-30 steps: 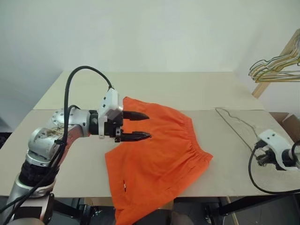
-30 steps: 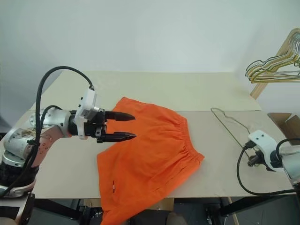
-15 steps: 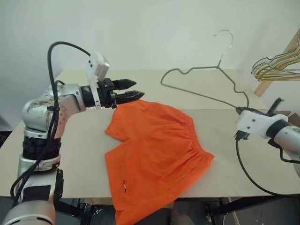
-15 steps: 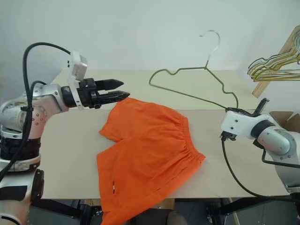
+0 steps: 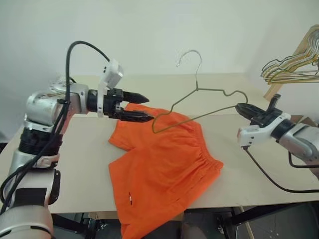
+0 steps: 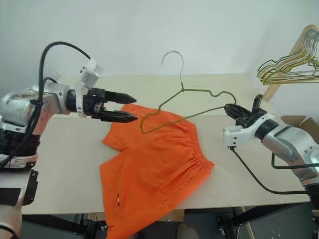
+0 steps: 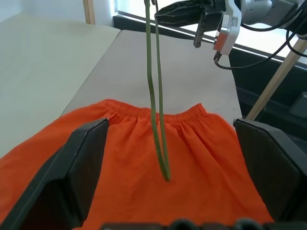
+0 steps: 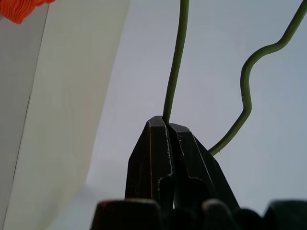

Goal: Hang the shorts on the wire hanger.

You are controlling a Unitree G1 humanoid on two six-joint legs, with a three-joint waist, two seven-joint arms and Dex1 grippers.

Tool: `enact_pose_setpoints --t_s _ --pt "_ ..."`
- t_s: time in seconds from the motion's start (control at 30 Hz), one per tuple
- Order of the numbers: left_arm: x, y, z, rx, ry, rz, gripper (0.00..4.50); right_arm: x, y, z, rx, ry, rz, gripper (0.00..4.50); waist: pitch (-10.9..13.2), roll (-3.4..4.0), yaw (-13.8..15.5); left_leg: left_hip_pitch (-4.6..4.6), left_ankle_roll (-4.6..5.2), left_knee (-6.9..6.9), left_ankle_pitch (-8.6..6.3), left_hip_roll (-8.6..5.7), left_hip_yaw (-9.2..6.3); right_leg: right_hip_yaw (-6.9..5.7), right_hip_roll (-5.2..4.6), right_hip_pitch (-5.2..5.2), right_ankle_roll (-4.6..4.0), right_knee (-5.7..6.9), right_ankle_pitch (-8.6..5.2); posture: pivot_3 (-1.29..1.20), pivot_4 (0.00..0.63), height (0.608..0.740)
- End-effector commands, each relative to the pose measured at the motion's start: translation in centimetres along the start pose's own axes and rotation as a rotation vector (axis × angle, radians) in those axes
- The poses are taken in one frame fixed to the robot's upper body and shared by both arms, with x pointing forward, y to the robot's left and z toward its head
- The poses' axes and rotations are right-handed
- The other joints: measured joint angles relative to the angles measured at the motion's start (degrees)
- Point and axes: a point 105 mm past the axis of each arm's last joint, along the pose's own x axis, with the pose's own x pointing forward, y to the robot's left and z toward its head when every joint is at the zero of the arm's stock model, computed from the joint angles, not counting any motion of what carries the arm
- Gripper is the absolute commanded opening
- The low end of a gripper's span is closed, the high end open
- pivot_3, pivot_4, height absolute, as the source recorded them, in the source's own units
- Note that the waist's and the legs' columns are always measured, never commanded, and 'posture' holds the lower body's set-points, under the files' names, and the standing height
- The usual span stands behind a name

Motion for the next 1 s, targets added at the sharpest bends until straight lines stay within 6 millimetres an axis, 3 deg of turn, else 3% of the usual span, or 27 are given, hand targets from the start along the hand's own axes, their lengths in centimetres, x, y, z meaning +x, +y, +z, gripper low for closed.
enact_pose_setpoints --t_s 0.03,0.47,0.6,1.0 --pt "0.7 0.0 0.8 0.026 0.018 -0.027 4.46 0.1 -2.4 0.1 -0.036 -0.01 -0.078 0.0 0.0 0.0 -0.43 -0.01 0.0 0.03 0.0 0.0 -0.02 -0.01 0.0 0.0 0.0 0.02 0.0 -0.09 0.0 0.74" --pt "4.4 -0.7 -1.9 0.058 0.133 -0.062 4.46 0.8 -3.6 0.7 -0.042 -0.023 -0.114 0.0 -0.03 0.05 -2.26 0.03 0.12 0.49 -0.06 0.01 -0.39 0.08 0.03 0.03 0.01 0.46 0.0 -0.09 0.0 0.74" --pt "4.6 -0.1 -2.2 0.059 0.155 -0.02 3.63 1.0 -3.9 0.8 -0.029 -0.024 -0.122 0.0 -0.04 0.05 -2.23 0.23 0.14 0.65 -0.08 -0.02 -0.38 0.11 0.0 0.23 0.01 0.66 0.0 -0.09 0.0 0.74" --pt "4.3 -0.2 -2.7 0.061 0.177 -0.018 0.02 1.2 -4.3 0.7 -0.041 -0.03 -0.123 0.0 -0.05 0.07 -2.22 0.46 0.18 0.6 -0.1 0.0 -0.37 0.15 0.02 0.41 0.02 0.64 -0.01 -0.08 0.0 0.74"
